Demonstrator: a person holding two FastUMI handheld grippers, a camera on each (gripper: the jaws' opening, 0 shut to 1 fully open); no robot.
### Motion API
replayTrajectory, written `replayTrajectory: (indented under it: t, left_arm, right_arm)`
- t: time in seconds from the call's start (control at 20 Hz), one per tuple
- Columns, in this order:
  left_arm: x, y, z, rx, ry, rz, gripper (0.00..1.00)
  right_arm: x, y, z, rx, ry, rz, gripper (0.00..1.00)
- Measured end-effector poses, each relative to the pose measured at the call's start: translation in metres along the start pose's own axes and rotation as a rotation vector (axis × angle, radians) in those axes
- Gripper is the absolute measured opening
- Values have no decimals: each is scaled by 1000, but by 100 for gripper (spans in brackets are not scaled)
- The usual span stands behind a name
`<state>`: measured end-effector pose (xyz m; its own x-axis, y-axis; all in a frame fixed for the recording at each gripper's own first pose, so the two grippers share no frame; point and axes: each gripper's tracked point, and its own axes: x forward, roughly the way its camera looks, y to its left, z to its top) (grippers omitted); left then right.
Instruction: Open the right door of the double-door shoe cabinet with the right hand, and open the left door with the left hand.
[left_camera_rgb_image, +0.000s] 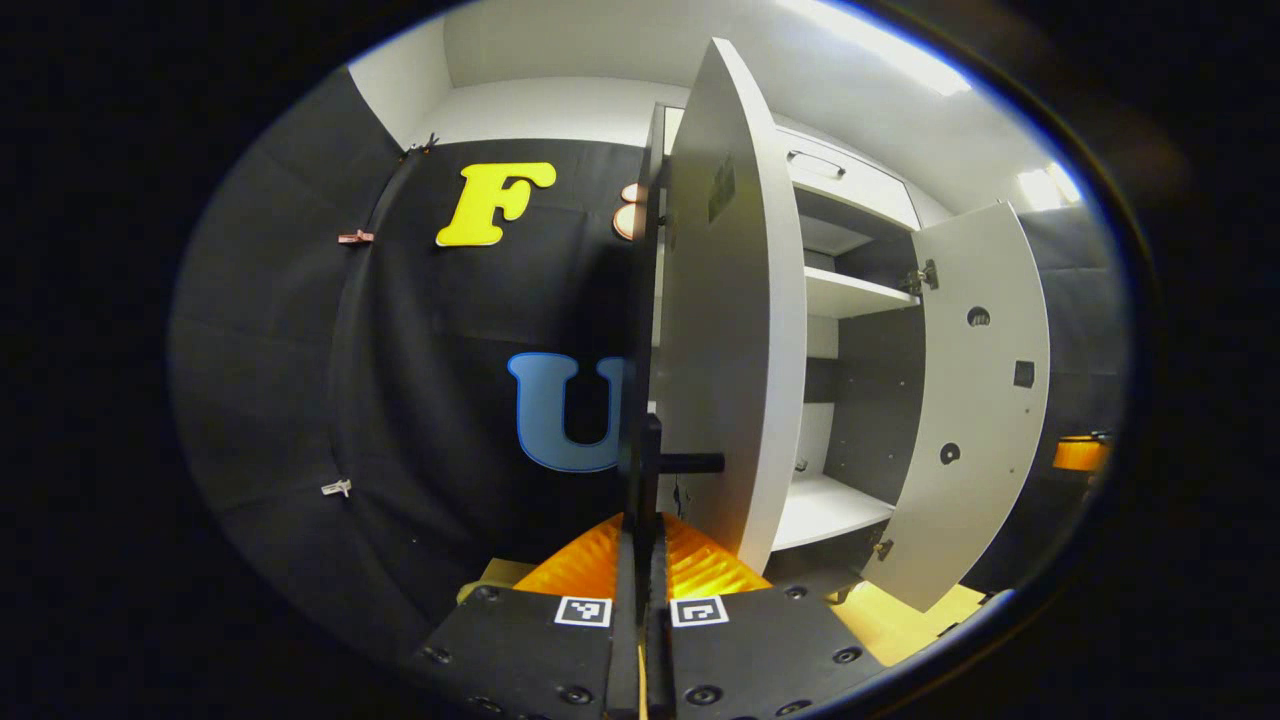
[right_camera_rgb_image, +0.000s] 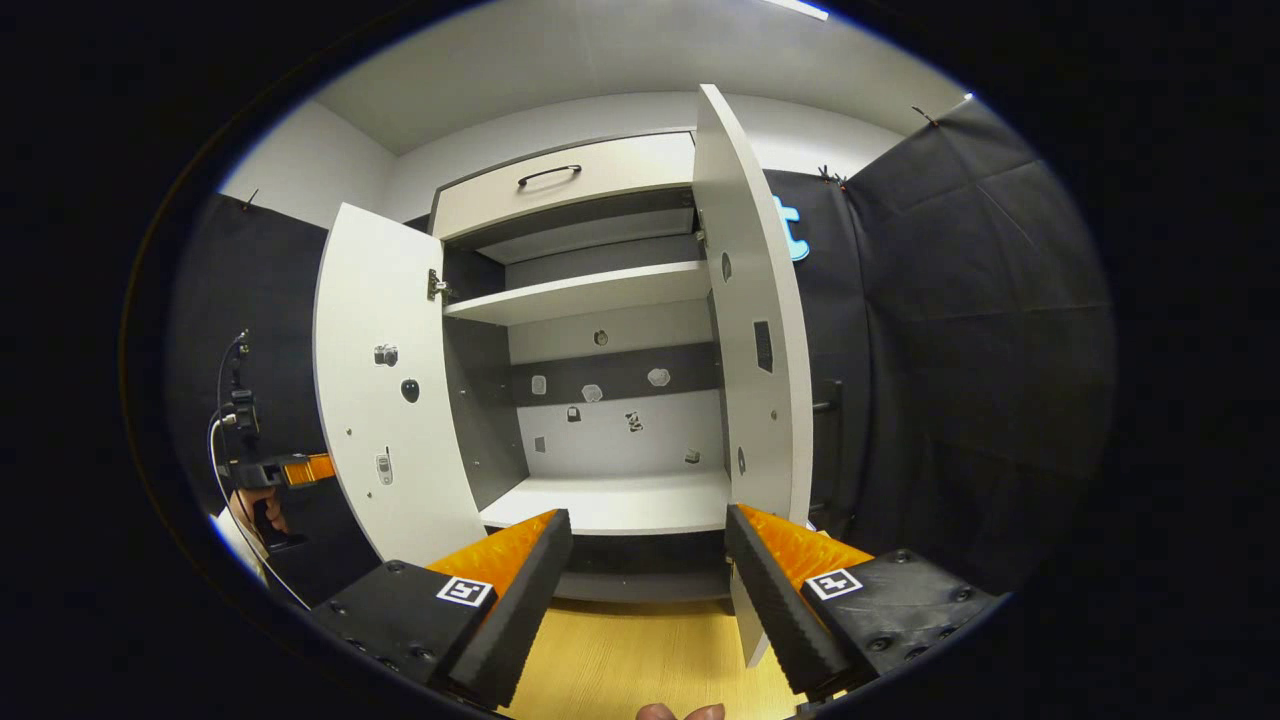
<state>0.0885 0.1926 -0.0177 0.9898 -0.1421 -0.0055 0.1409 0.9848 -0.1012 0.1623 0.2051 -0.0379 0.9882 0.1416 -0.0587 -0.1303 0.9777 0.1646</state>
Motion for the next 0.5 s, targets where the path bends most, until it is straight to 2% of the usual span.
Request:
replayTrajectory:
  t: [0.2, 0.25, 0.35, 0.5]
  left_arm:
    - [-18, 2, 8, -6, 4, 54, 7]
    - [-24, 5, 10, 9, 6, 79, 20]
    - [-36, 6, 14, 40, 2, 123, 33]
    - [-54, -3, 18, 47, -2, 130, 72]
  right_arm:
    - [-4, -3, 2, 1, -1, 5, 97]
    - [-4, -4, 3, -1, -2, 7, 97]
    - [-4, -4, 5, -8, -6, 12, 97]
    - [0, -4, 8, -31, -13, 22, 97]
